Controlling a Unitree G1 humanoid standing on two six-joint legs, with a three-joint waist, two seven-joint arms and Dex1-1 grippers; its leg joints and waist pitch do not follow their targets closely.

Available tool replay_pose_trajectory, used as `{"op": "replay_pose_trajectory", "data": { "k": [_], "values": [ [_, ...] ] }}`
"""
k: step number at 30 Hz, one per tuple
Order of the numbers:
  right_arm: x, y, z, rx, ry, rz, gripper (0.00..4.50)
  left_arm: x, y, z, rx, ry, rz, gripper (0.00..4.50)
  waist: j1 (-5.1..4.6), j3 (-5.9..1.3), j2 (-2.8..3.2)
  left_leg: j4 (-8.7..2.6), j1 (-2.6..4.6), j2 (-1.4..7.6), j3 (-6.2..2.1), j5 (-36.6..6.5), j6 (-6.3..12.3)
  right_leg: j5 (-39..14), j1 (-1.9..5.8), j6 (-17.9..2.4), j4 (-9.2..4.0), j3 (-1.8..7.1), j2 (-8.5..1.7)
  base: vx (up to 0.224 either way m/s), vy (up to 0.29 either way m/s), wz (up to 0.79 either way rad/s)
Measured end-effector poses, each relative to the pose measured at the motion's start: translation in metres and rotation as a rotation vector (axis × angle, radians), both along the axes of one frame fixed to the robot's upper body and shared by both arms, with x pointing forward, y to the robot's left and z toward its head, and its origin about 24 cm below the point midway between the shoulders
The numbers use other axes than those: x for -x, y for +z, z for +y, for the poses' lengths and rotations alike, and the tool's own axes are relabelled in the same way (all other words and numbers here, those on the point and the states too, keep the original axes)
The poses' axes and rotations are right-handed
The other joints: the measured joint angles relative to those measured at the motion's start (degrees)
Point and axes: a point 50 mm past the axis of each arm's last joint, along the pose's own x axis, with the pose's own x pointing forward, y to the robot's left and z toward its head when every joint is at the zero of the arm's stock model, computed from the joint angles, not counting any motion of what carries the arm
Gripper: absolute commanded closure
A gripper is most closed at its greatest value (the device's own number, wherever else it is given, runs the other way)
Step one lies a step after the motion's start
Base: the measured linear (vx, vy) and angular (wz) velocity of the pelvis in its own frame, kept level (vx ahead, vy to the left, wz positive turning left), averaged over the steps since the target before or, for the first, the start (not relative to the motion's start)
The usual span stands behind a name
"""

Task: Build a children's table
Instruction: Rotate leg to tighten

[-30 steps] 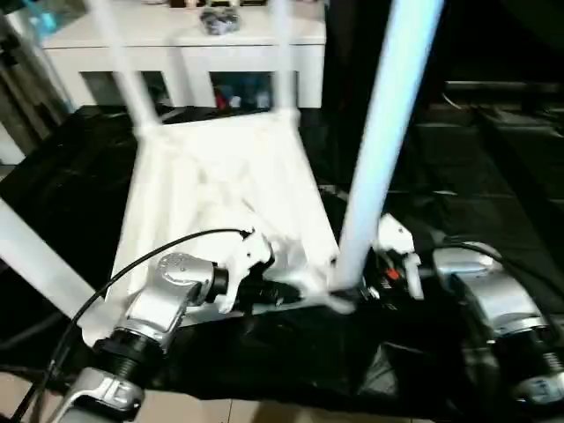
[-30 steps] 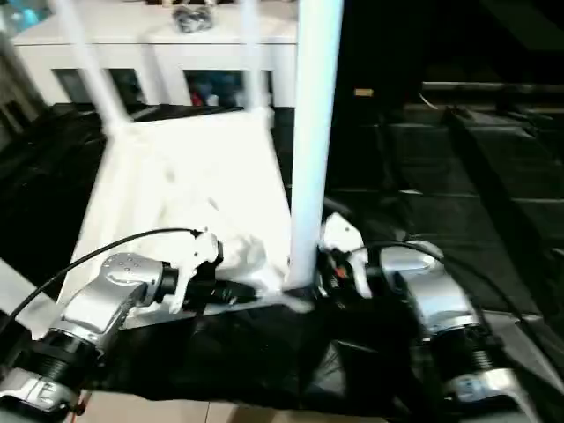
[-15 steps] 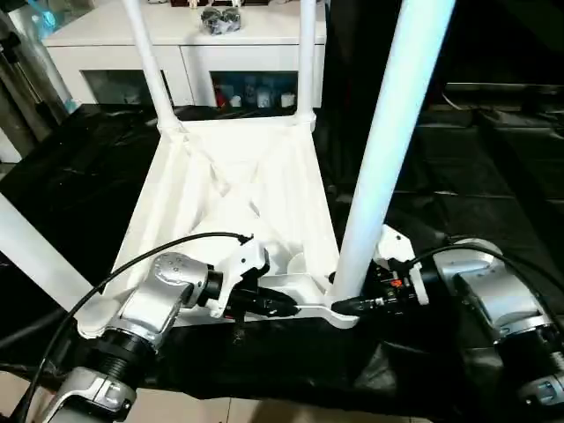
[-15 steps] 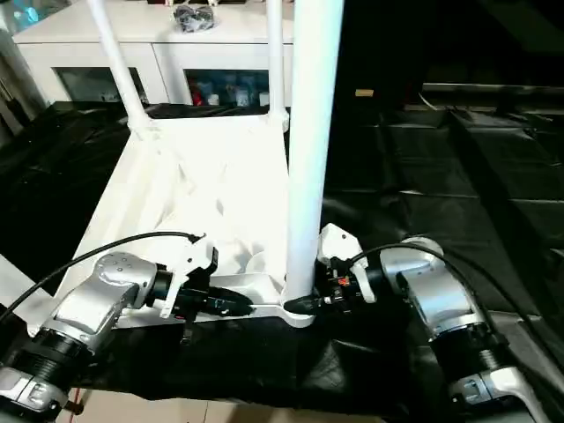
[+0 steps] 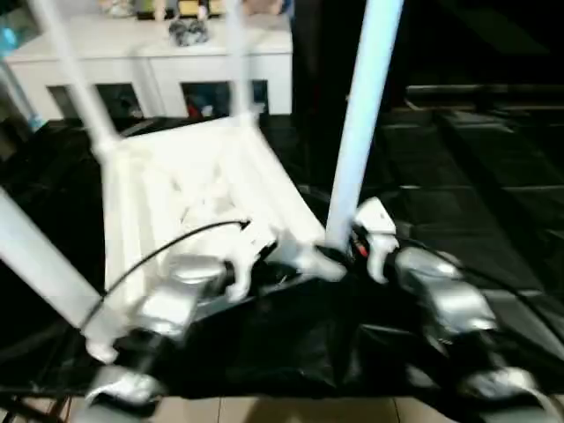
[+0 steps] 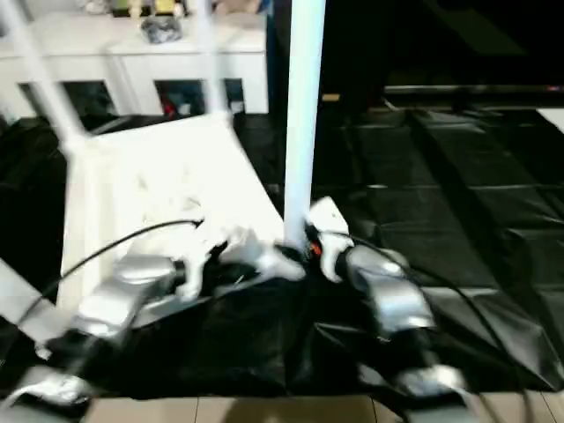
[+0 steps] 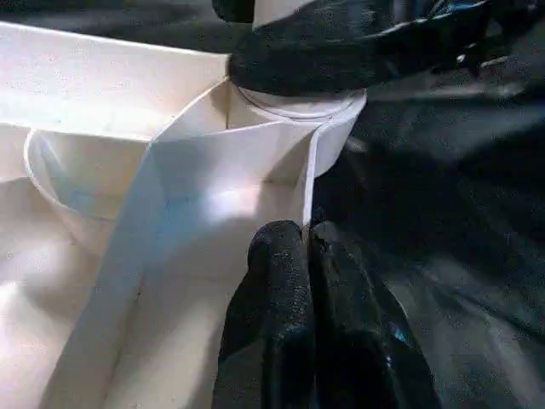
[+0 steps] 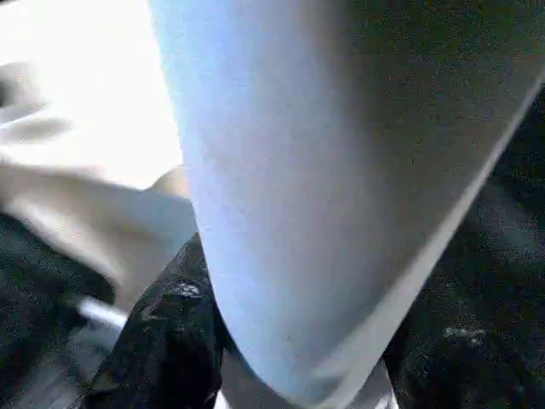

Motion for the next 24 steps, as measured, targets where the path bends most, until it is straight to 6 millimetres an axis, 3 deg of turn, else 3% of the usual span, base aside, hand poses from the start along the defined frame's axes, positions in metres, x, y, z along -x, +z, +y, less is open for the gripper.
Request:
{"op": "replay_pose_trajectory", "data": {
  "k": [2, 3, 13, 19, 24],
  "values": [
    [-0.003, 0.002, 0.003, 0.008, -0.01, -0.01, 2.5, 0.0, 0.0, 0.0, -0.003, 0.011, -0.005, 4.5, -0.19, -0.03, 0.03, -0.06, 0.01, 0.0, -0.02, 0.0, 0.0, 0.0, 0.0, 0.0, 0.0, -0.01, 0.01, 0.0, 0.0, 0.0],
    [-0.004, 0.002, 0.004, 0.008, -0.013, -0.013, 1.96, -0.001, 0.0, 0.0, -0.004, 0.012, -0.006, 4.5, -0.25, -0.05, 0.06, -0.07, 0.01, 0.0, -0.03, 0.0, 0.0, 0.0, -0.01, 0.0, 0.0, -0.01, 0.02, 0.0, 0.0, 0.0],
    [0.003, 0.007, 0.003, -0.112, 0.105, 0.004, 1.17, 0.006, 0.007, 0.011, -0.008, -0.101, -0.024, 4.5, -0.07, -0.01, 0.17, -0.57, -0.12, 0.03, 0.07, -0.18, -0.25, 0.14, -0.31, -0.3, -0.06, -0.12, 0.07, 0.016, -0.003, 0.01],
    [0.014, 0.012, -0.022, -0.014, 0.358, 0.05, 0.59, 0.012, 0.012, 0.017, -0.029, -0.234, -0.028, 4.5, 1.64, 0.22, 0.55, -0.63, -0.5, 0.05, 0.15, -0.06, 0.0, 0.01, -0.51, -0.38, -0.15, -0.28, 0.08, 0.0, 0.0, 0.0],
    [0.027, 0.018, -0.036, 0.065, 0.564, 0.07, 0.47, 0.018, 0.014, 0.023, -0.035, -0.326, -0.006, 4.5, 3.41, 0.27, 0.56, -0.42, -0.66, 0.04, 0.2, -0.08, 0.03, 0.01, -0.51, -0.38, -0.15, -0.24, 0.01, 0.0, 0.0, 0.0]
  ]
}}
